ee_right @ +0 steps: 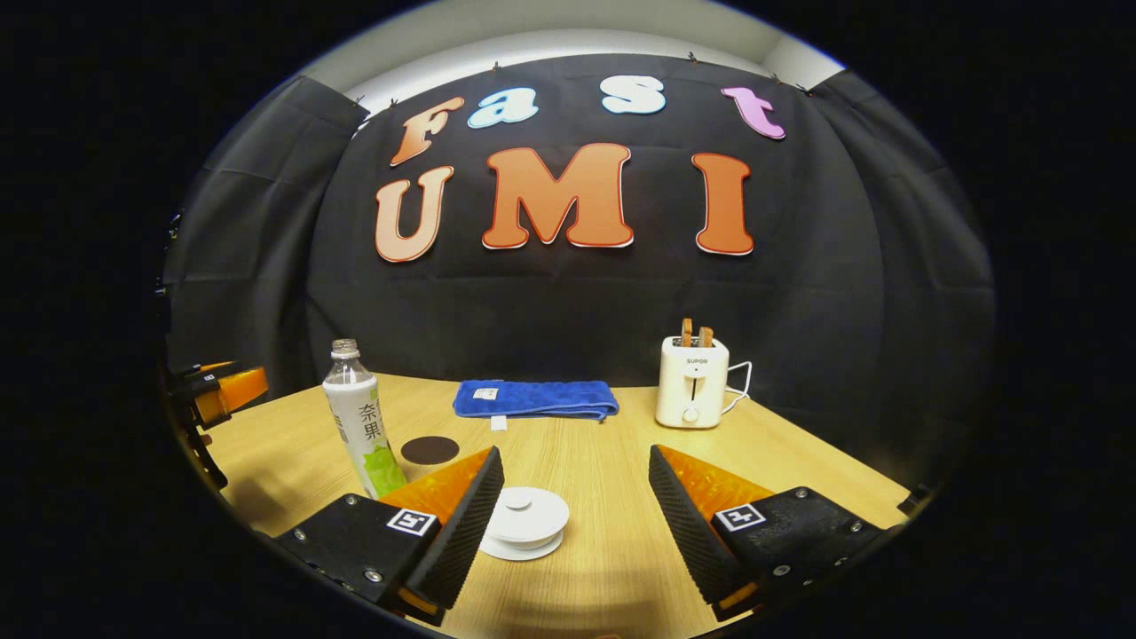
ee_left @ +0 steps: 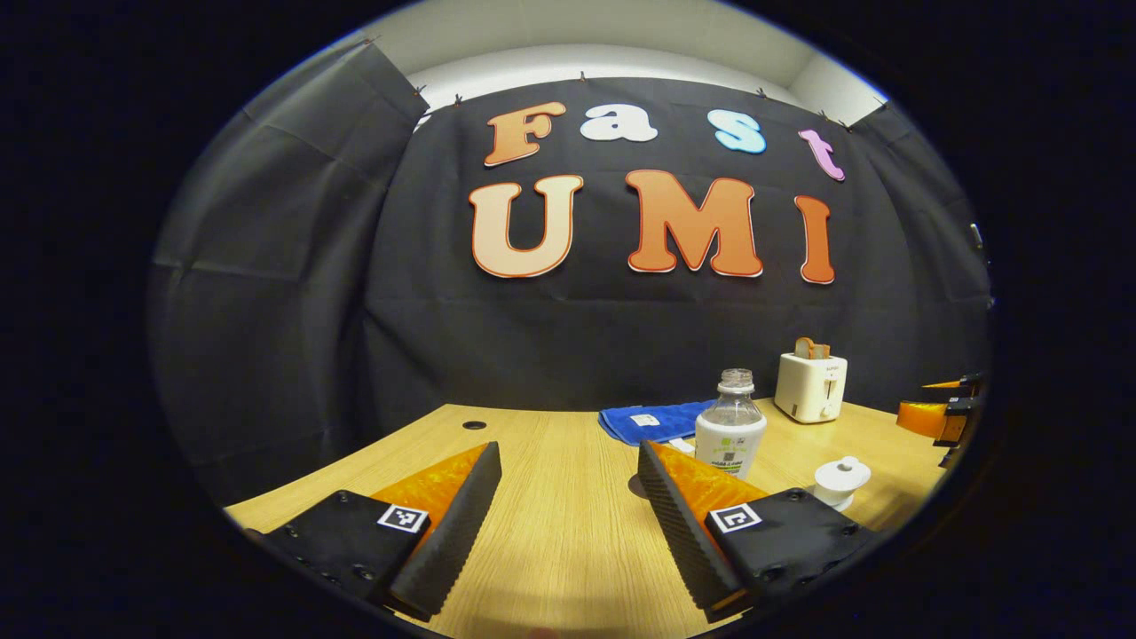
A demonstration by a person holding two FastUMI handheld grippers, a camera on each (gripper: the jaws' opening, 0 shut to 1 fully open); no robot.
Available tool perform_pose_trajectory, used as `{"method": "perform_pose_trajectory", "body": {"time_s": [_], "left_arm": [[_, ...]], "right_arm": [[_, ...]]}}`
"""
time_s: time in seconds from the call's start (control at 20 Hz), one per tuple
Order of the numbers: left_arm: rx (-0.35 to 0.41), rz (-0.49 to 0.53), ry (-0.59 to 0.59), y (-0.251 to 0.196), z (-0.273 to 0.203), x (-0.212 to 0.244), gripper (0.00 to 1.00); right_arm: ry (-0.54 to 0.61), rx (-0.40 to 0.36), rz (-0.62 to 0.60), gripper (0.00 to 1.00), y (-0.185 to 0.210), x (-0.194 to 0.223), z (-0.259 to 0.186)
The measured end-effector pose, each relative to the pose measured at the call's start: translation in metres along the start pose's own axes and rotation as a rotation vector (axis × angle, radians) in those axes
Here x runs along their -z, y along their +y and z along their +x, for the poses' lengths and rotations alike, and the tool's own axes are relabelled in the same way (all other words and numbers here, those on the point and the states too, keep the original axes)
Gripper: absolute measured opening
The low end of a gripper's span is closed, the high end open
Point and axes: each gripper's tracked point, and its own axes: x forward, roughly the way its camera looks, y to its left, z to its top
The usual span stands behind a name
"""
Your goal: Open the teacup lid with one hand, grasp the water bottle and pour water into the teacup with the other hand; after pouring, place the water bottle on the coaster and then close the teacup lid.
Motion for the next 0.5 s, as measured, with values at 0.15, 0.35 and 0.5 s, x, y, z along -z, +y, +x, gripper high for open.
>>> {"method": "perform_pose_trajectory", "body": {"time_s": [0.15,0.35,0.5], "left_arm": [[0.012,-0.014,0.015,-0.003,0.002,0.005,0.99],[0.009,-0.008,0.024,-0.001,0.002,0.009,0.99],[0.001,-0.009,0.032,0.004,0.003,0.013,0.99]], "right_arm": [[0.033,-0.028,0.02,0.98,0.017,0.011,0.015],[0.086,-0.031,-0.002,0.98,0.027,0.028,0.03],[0.123,-0.029,-0.014,0.96,0.032,0.038,0.04]]}}
